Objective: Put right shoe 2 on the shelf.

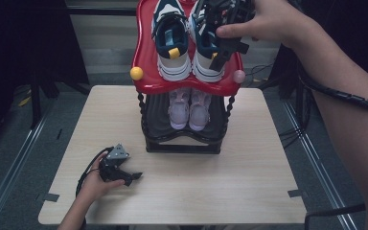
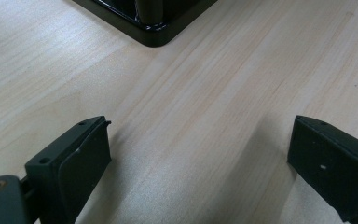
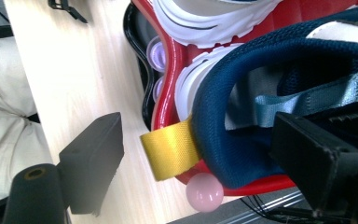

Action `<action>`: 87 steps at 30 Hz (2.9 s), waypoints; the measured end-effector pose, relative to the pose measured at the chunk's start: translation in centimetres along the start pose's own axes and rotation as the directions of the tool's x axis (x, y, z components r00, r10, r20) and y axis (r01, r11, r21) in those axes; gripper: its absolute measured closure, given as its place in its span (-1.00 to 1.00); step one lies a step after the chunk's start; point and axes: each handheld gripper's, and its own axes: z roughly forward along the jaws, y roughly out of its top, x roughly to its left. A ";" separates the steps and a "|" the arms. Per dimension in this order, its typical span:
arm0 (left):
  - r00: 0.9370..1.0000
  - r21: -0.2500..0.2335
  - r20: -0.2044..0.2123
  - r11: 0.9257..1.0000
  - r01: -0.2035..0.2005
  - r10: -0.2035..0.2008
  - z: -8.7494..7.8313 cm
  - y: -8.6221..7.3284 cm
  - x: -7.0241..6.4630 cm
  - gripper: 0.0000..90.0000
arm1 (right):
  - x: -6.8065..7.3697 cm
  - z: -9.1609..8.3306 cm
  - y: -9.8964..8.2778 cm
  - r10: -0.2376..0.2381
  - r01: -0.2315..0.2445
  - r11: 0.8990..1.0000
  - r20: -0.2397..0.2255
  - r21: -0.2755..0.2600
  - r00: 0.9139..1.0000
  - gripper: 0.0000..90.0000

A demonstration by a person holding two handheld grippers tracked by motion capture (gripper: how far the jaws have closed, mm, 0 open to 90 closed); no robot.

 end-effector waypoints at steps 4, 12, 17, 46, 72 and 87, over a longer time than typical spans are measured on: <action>1.000 0.000 -0.001 1.000 -0.001 0.001 0.0 0.0 0.0 -0.89 | -0.1 -0.6 -0.1 -0.003 0.003 1.000 0.004 -0.001 1.000 -0.61; 1.000 0.000 -0.001 1.000 -0.001 0.001 0.0 0.0 0.0 -0.89 | -0.1 -1.8 -0.9 0.012 -0.012 1.000 0.006 0.008 1.000 -0.59; 1.000 -0.007 0.001 1.000 0.001 -0.001 0.1 0.0 0.0 -0.89 | 0.1 -1.8 -1.4 0.018 -0.018 1.000 -0.011 0.014 1.000 -0.59; 1.000 -0.004 0.004 1.000 0.000 0.000 0.1 0.1 0.0 -0.90 | 1.5 -0.8 -4.6 0.050 -0.031 0.990 -0.140 0.139 0.989 -0.45; 1.000 0.001 0.004 1.000 -0.005 0.005 0.1 0.1 0.1 -0.90 | 2.7 1.4 -10.0 0.097 -0.072 0.986 -0.167 0.151 0.981 -0.45; 1.000 0.004 0.007 1.000 -0.005 0.005 0.1 0.1 0.1 -0.90 | 3.5 4.5 -12.4 0.103 -0.075 0.985 -0.187 0.153 0.977 -0.45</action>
